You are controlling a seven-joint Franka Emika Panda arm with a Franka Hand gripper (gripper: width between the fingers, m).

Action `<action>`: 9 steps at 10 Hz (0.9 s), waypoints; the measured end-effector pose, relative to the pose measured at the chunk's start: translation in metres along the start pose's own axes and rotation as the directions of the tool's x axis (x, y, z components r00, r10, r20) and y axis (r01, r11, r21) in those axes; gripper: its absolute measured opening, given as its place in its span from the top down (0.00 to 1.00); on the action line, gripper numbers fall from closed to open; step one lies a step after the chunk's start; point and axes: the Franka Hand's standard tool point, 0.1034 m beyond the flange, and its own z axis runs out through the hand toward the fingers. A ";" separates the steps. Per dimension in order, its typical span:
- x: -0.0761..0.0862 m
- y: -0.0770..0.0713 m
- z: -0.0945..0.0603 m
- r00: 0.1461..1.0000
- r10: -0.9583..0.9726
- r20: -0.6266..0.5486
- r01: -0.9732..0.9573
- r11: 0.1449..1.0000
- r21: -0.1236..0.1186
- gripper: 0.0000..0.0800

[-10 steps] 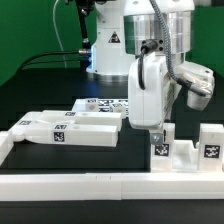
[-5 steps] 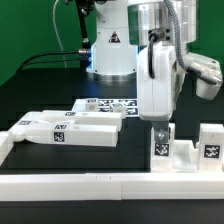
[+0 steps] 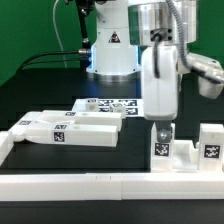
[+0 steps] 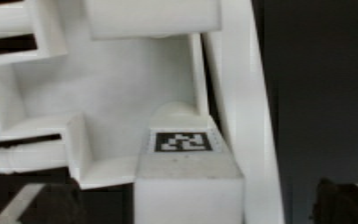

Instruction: Assemble chair

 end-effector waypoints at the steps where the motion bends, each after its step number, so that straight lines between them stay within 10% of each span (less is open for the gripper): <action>1: -0.005 0.007 0.000 0.995 -0.098 -0.001 0.098 0.995 0.006 0.19; 9: -0.017 0.021 -0.005 0.723 -0.690 -0.030 0.690 0.724 -0.031 0.19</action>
Offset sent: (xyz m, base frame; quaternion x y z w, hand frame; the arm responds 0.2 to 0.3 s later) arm -0.0125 -0.0068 0.0150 -0.0611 0.1305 -0.1816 0.9728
